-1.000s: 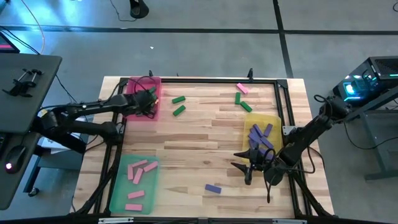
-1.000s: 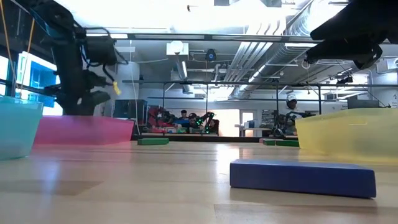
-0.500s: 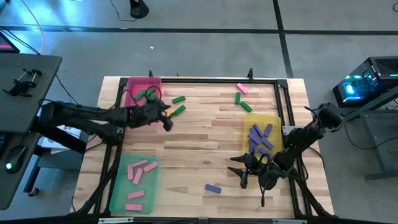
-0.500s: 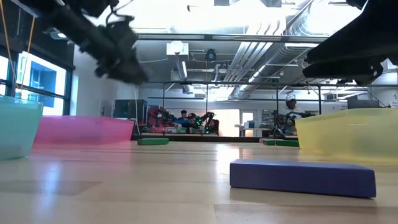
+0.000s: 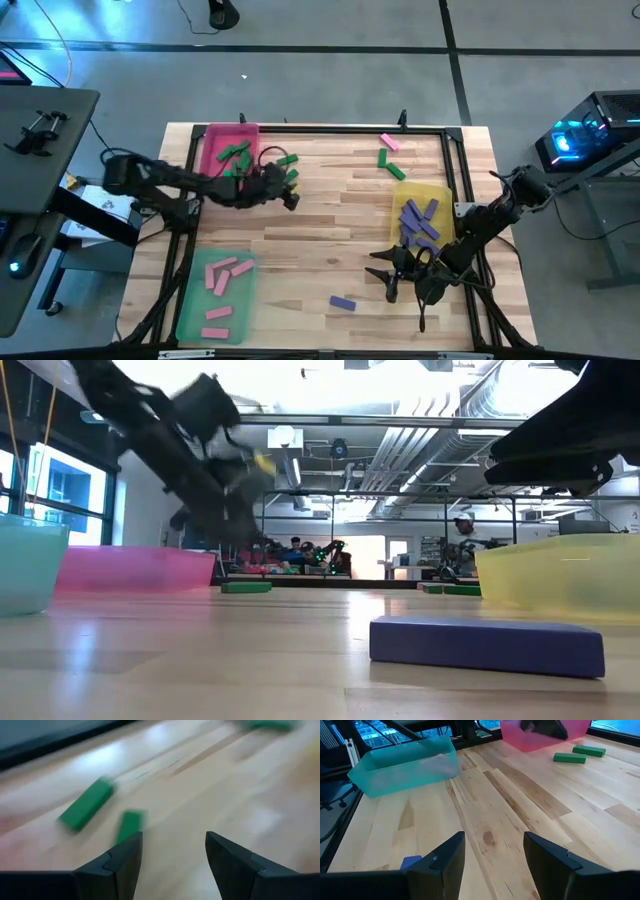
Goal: Sort blocks
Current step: Put the green block into the pink bin
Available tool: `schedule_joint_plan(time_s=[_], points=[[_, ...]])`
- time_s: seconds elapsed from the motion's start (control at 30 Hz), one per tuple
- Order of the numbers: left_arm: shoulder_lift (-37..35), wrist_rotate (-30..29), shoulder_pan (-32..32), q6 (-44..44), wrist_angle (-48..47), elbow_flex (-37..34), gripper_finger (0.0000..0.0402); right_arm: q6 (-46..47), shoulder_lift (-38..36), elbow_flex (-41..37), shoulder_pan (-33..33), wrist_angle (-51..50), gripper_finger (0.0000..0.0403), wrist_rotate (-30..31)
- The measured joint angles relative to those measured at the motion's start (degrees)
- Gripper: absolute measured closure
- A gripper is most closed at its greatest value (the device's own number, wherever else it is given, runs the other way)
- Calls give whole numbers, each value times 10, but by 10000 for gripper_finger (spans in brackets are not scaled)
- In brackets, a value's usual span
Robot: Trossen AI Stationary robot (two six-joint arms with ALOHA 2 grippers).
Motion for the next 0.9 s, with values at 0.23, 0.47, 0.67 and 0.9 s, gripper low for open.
schedule_joint_plan(time_s=[0.23, 0.47, 0.67, 0.9], points=[[95, 64, 58, 1, -53, 47, 197, 0, 0, 0, -1, 0, 215, 0], [151, 59, 80, -5, -59, 82, 197, 1, 0, 0, -1, 0, 215, -1], [148, 101, 85, -8, -73, 90, 197, 1, 0, 0, -1, 0, 215, -2], [96, 104, 22, -5, -76, 86, 197, 0, 0, 0, -1, 0, 215, -2]])
